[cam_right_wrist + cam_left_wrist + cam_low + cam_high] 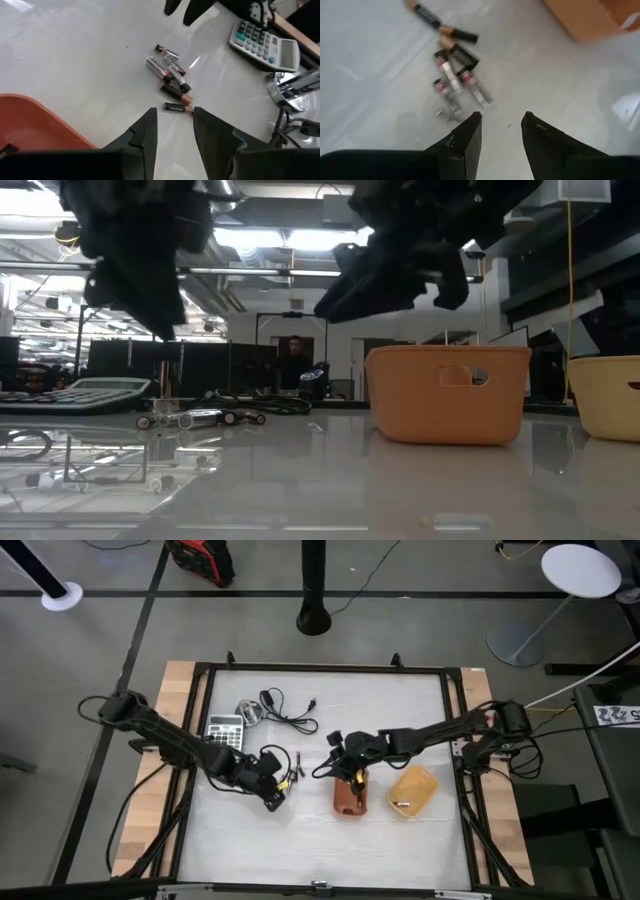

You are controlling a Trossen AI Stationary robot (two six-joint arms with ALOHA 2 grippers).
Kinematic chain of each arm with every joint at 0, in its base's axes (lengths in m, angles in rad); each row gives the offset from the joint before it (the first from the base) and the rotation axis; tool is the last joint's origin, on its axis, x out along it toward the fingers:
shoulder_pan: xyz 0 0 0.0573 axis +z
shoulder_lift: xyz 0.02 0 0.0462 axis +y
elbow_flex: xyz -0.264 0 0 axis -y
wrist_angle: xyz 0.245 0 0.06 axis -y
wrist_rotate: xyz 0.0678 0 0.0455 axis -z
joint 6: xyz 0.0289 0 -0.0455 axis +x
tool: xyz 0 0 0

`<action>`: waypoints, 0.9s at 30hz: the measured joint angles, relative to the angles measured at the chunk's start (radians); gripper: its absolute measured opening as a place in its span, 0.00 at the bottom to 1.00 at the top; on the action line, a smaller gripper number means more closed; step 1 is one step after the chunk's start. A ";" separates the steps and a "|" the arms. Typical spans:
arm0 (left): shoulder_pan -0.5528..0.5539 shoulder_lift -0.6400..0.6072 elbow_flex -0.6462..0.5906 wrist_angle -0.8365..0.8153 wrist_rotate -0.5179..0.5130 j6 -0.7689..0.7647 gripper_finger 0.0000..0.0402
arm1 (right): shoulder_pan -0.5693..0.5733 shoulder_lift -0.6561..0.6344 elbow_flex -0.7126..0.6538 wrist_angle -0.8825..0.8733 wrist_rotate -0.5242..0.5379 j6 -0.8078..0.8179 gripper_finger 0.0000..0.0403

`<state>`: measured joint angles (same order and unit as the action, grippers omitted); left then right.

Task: Sort batteries
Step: Put the silver battery into the yellow bin

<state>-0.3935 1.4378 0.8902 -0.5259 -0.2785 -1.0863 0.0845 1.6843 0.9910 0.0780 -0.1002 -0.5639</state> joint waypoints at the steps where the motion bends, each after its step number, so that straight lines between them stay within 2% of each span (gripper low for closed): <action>1: 0.000 0.017 0.000 0.016 -0.003 0.001 0.32 | 0.000 0.012 0.009 0.001 -0.001 -0.002 0.30; 8: 0.010 0.130 0.000 0.119 0.001 0.019 0.32 | 0.000 0.063 0.054 0.000 -0.001 -0.018 0.30; 27: 0.041 0.271 0.000 0.152 0.014 -0.014 0.32 | 0.000 0.070 0.132 0.003 0.002 -0.065 0.30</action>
<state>-0.3526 1.7087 0.8902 -0.3738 -0.2649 -1.1000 0.0845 1.7546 1.1225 0.0812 -0.0982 -0.6285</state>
